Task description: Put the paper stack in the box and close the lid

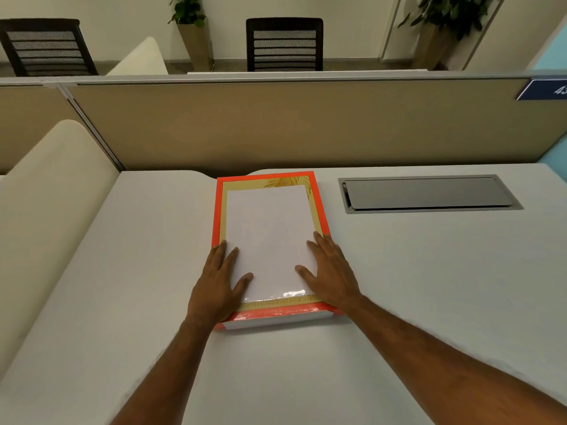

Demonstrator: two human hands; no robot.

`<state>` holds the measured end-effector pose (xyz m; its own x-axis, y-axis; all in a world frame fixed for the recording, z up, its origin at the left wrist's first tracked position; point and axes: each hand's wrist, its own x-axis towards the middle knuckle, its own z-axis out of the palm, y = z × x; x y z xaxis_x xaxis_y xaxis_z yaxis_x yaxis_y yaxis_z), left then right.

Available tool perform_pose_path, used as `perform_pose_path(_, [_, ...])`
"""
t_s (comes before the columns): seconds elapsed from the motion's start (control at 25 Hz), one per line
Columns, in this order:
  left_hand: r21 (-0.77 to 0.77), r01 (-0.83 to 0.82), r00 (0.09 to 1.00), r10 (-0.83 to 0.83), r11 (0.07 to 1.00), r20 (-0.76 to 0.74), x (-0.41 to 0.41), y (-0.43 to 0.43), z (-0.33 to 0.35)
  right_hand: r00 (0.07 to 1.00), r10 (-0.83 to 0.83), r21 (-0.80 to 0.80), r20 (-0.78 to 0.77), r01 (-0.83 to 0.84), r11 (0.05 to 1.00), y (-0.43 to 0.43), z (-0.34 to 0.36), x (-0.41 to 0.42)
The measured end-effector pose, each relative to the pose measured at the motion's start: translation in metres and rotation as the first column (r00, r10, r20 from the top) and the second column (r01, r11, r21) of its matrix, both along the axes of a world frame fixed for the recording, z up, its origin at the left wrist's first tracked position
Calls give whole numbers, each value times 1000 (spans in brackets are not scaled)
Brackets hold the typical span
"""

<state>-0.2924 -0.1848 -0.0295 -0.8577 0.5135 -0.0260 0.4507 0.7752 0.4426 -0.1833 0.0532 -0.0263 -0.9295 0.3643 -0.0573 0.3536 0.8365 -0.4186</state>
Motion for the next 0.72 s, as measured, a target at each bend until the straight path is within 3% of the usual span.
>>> perform_pose_path(0.36, [38, -14, 999, 15, 999, -28, 0, -1, -5, 1000, -17, 48, -1, 17, 999, -5, -6, 4])
perform_pose_path(0.72, [-121, 33, 997, -42, 992, -71, 1, 12, 24, 998, 17, 135, 57, -25, 990, 16, 18, 17])
